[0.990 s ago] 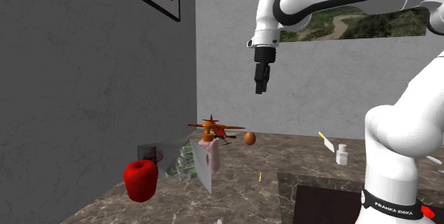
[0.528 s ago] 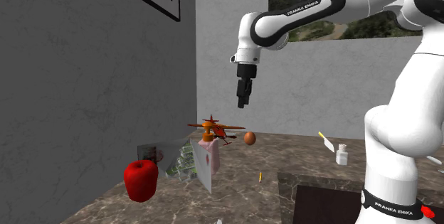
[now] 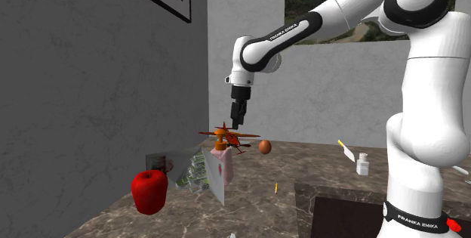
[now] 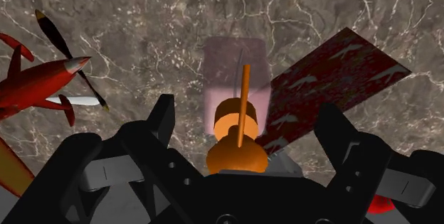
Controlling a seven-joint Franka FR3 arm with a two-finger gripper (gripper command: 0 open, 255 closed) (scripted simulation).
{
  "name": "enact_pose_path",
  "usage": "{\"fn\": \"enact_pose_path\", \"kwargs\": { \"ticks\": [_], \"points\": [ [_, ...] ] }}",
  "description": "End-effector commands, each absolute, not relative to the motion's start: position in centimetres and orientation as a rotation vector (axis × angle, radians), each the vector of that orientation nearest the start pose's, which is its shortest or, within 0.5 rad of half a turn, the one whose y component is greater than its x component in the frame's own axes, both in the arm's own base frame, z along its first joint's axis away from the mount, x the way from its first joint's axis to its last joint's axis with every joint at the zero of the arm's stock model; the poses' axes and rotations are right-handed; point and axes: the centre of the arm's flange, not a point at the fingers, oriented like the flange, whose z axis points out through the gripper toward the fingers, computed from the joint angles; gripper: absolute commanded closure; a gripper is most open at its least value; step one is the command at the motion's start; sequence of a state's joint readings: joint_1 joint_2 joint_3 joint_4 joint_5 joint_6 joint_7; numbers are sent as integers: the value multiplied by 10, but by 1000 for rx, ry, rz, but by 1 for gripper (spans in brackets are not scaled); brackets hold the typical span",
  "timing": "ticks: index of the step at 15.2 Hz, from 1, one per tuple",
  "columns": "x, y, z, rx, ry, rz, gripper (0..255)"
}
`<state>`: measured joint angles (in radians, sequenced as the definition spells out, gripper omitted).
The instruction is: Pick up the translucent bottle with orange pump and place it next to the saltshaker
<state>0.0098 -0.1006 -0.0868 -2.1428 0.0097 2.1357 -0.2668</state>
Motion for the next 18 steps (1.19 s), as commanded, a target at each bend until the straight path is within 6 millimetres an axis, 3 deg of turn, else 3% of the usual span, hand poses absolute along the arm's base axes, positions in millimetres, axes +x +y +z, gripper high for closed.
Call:
{"fn": "enact_pose_path", "kwargs": {
  "ticks": [1,8,15,16,18],
  "points": [
    [534,-39,446,-3122,-302,-150,0],
    [538,-38,412,-3122,-302,-150,0],
    [538,-38,412,-3122,-302,-150,0],
    [538,-38,412,-3122,-302,-150,255],
    [538,-38,412,-3122,-302,-150,255]
  ]
}}
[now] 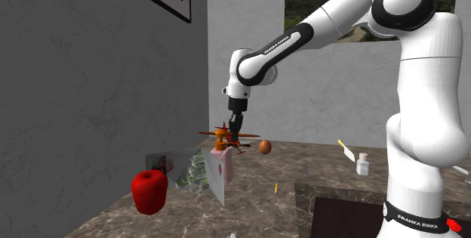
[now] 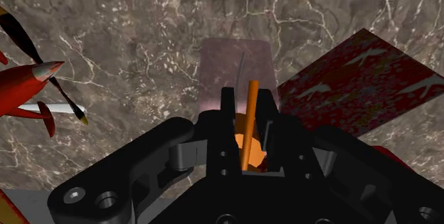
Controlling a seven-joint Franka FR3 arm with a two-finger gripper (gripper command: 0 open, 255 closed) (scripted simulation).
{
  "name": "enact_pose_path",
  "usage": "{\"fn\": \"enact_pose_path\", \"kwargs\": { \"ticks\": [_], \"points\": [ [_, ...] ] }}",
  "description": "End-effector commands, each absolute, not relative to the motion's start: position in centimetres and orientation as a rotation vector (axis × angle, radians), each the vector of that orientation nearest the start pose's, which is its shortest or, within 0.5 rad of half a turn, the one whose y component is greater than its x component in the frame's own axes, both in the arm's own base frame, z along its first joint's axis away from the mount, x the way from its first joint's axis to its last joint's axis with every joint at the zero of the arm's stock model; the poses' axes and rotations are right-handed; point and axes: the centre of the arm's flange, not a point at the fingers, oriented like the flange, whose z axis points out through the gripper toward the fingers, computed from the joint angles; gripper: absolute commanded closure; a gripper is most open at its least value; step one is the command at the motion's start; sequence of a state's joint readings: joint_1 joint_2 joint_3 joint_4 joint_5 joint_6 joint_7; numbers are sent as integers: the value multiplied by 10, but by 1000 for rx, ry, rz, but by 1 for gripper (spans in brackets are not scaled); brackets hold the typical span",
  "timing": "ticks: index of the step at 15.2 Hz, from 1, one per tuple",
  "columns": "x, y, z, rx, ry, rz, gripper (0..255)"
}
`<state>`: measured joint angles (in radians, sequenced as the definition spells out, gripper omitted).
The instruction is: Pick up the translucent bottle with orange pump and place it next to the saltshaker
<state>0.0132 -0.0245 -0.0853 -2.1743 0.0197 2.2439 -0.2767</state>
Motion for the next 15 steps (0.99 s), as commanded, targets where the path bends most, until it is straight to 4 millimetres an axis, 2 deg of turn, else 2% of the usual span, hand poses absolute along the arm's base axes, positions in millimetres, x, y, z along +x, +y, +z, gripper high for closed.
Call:
{"fn": "enact_pose_path", "kwargs": {
  "ticks": [1,7,15],
  "points": [
    [538,-38,412,-3122,-302,-150,255],
    [538,-38,412,-3122,-302,-150,255],
    [538,-38,454,-3122,-302,-150,255]
  ]
}}
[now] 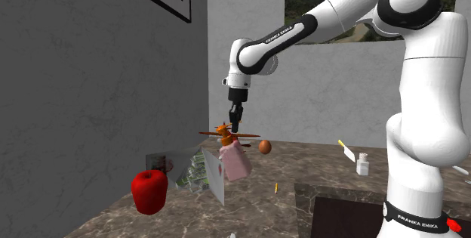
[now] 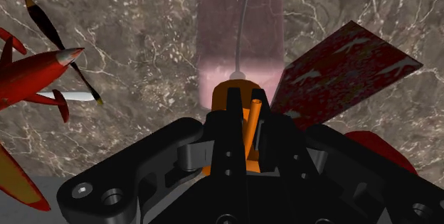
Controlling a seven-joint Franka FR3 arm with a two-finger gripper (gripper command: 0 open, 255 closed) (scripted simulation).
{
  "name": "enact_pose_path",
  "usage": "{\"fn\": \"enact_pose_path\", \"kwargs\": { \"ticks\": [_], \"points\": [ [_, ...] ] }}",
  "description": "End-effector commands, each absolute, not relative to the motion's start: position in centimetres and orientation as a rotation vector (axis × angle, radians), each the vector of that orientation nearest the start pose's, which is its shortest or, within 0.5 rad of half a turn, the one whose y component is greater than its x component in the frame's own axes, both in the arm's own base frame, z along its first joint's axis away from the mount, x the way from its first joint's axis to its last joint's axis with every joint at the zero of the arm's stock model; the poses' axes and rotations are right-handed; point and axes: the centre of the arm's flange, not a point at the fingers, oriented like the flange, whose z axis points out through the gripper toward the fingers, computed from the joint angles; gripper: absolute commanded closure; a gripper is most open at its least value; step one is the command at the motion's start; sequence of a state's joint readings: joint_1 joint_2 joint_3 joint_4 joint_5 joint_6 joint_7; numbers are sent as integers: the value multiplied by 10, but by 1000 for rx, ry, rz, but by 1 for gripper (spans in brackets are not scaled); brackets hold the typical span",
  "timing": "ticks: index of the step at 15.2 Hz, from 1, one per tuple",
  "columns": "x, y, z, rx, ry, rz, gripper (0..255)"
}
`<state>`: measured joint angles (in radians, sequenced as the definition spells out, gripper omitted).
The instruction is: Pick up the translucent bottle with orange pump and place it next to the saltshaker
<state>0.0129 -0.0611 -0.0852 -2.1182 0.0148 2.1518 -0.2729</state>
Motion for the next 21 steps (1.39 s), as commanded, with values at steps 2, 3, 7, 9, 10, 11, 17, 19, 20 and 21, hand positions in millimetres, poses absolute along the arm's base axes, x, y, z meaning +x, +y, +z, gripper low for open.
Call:
{"fn": "enact_pose_path", "kwargs": {
  "ticks": [2,3,7,9,10,11,17,19,20,21],
  "points": [
    [538,-38,464,-3122,-302,-150,255],
    [538,-38,470,-3122,-302,-150,255],
    [538,-38,491,-3122,-302,-150,255],
    [538,-38,501,-3122,-302,-150,255],
    [538,-38,507,-3122,-302,-150,255],
    [538,-38,512,-3122,-302,-150,255],
    [538,-38,544,-3122,-302,-150,255],
    [538,-38,554,-3122,-302,-150,255],
    [538,-38,559,-3122,-302,-150,255],
    [538,-38,565,-3122,-302,-150,255]
  ]
}}
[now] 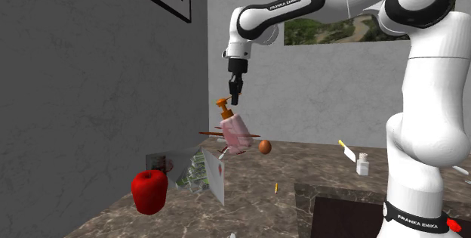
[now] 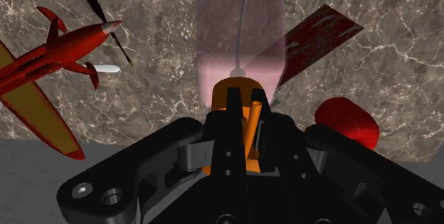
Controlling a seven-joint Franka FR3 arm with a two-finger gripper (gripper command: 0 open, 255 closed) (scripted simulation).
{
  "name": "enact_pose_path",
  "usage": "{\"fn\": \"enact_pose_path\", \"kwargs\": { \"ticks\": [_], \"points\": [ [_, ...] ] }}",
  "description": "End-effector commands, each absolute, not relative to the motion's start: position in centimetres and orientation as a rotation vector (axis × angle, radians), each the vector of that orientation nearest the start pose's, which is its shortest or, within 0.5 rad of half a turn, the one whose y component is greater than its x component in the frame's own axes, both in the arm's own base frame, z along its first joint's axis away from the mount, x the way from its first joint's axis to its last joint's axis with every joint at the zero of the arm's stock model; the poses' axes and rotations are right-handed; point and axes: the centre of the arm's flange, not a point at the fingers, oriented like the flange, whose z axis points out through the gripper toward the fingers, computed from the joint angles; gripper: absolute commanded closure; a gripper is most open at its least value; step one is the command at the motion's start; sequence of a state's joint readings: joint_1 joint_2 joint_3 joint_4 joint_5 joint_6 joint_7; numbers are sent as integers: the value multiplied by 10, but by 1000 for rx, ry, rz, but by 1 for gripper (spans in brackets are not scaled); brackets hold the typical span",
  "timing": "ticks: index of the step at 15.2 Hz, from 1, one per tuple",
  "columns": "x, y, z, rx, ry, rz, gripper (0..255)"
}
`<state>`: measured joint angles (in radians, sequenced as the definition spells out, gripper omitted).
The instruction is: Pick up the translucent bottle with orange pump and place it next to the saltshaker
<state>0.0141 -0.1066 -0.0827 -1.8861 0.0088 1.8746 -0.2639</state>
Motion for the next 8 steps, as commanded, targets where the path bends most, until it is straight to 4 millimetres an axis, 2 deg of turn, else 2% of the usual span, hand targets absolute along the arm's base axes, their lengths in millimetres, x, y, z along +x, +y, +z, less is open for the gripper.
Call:
{"fn": "enact_pose_path", "kwargs": {
  "ticks": [1,8],
  "points": [
    [538,-38,570,-3122,-302,-150,255],
    [538,-38,607,-3122,-302,-150,255]
  ]
}}
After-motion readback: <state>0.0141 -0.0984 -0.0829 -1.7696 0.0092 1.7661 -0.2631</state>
